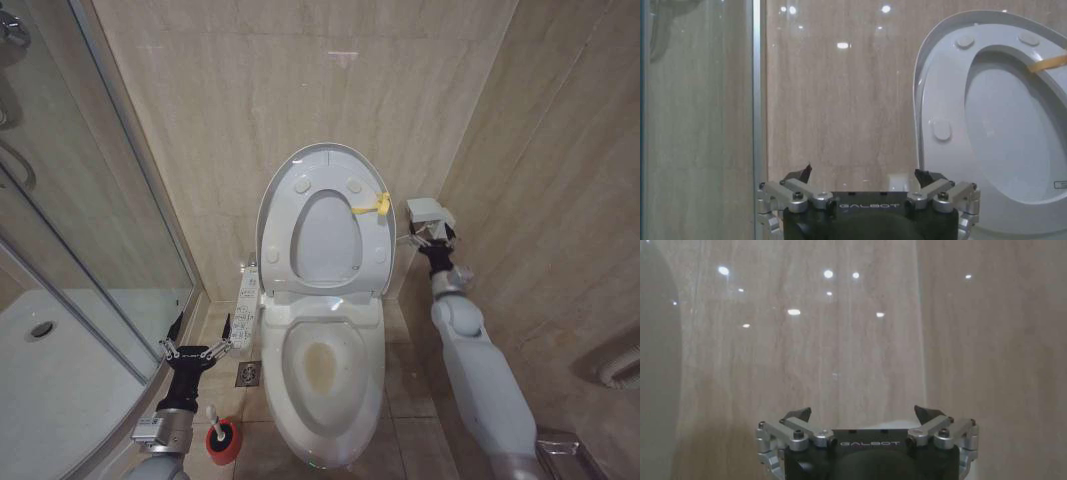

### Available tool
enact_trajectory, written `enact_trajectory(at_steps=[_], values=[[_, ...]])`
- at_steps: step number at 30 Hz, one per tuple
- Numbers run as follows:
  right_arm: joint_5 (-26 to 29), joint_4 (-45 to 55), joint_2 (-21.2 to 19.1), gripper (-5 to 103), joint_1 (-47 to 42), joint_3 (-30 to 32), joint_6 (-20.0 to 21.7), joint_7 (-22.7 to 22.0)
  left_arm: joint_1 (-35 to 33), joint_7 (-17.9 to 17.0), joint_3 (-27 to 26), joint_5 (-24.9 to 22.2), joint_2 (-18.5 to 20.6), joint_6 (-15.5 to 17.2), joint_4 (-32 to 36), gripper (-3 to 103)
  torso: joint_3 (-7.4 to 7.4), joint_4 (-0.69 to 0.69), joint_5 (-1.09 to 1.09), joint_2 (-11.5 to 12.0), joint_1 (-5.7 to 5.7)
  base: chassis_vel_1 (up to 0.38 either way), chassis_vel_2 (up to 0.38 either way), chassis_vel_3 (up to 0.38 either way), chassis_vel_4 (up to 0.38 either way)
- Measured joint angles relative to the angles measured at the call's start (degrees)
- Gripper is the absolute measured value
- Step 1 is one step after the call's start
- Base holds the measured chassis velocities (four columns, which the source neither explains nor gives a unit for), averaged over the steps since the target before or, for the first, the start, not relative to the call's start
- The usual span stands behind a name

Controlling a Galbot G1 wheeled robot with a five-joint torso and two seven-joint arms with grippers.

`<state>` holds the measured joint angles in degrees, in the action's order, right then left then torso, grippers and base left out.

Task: Open the toilet lid, clean the toilet bowl with a toilet brush, close the toilet lid, and flush.

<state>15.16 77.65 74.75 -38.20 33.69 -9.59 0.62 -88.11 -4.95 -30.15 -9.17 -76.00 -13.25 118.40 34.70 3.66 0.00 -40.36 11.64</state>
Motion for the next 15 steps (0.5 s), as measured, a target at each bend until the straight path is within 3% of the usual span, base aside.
enact_trajectory(at_steps=[15], values=[[1.2,0.4,-0.7,100,3.6,-7.4,2.9,-2.2,0.0,0.0,0.0,0.0,0.0,0.0,0.0,100,-0.01,0.01,-0.01,0.0,-0.01,0.0,0.0,0.0,0.0]])
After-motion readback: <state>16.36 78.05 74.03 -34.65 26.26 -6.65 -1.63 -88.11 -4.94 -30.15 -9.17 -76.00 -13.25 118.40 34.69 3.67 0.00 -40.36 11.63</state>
